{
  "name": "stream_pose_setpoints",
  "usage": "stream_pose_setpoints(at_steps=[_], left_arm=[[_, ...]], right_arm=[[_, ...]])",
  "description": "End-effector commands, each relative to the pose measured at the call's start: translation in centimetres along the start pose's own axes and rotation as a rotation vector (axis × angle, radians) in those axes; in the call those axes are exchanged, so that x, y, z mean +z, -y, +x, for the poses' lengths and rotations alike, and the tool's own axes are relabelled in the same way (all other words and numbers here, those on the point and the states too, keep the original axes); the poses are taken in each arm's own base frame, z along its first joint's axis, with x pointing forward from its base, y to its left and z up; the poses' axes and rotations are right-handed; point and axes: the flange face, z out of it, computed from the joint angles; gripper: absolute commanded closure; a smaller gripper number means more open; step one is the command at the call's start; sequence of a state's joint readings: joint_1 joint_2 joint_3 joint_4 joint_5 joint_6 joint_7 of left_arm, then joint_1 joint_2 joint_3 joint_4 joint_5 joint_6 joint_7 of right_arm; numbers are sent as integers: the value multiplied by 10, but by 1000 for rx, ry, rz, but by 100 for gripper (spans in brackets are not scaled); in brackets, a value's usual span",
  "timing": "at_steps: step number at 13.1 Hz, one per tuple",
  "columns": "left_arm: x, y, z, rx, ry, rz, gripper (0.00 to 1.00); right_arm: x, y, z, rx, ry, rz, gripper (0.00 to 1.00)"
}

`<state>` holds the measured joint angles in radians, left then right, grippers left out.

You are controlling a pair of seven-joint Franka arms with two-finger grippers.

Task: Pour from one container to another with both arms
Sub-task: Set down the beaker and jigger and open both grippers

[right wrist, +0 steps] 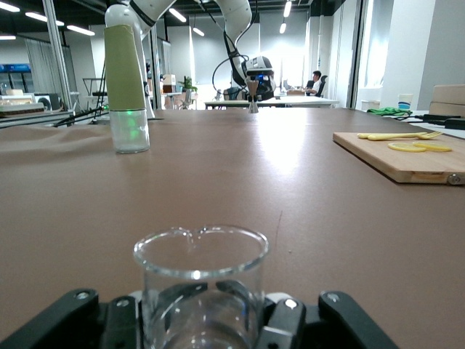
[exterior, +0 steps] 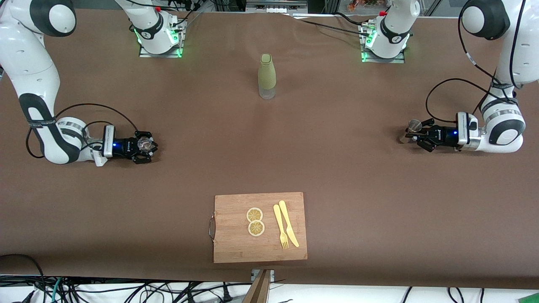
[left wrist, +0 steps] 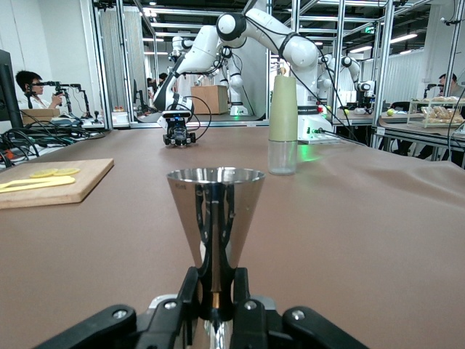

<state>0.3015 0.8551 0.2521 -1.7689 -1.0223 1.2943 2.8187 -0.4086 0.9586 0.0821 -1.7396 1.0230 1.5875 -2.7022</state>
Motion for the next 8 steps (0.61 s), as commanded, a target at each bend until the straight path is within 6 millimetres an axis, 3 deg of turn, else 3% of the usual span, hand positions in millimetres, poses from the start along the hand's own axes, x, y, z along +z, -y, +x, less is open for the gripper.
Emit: stream_pose_setpoints(at_steps=[1, 2, 3, 4, 6, 7, 8], left_arm=[[-4, -4, -24, 266, -26, -39, 100], [-3, -3, -28, 270, -27, -42, 100], [-2, -3, -32, 271, -28, -40, 100], [-1, -4, -33, 270, -30, -40, 100], [2, -6, -40, 260, -33, -46, 100], [2, -6, -45, 258, -31, -49, 93], [1, -4, -47, 261, -28, -52, 79]], right_arm=[[4, 2, -10, -2, -30, -13, 89], [4, 2, -9, -3, -33, -11, 77], [4, 1, -9, -5, -32, -12, 16], [3, 1, -9, -4, -32, -13, 0], [-10, 6, -11, 2, -7, -17, 0], [-15, 7, -10, 3, -5, -18, 0], [-26, 9, -9, 2, 7, -29, 0]])
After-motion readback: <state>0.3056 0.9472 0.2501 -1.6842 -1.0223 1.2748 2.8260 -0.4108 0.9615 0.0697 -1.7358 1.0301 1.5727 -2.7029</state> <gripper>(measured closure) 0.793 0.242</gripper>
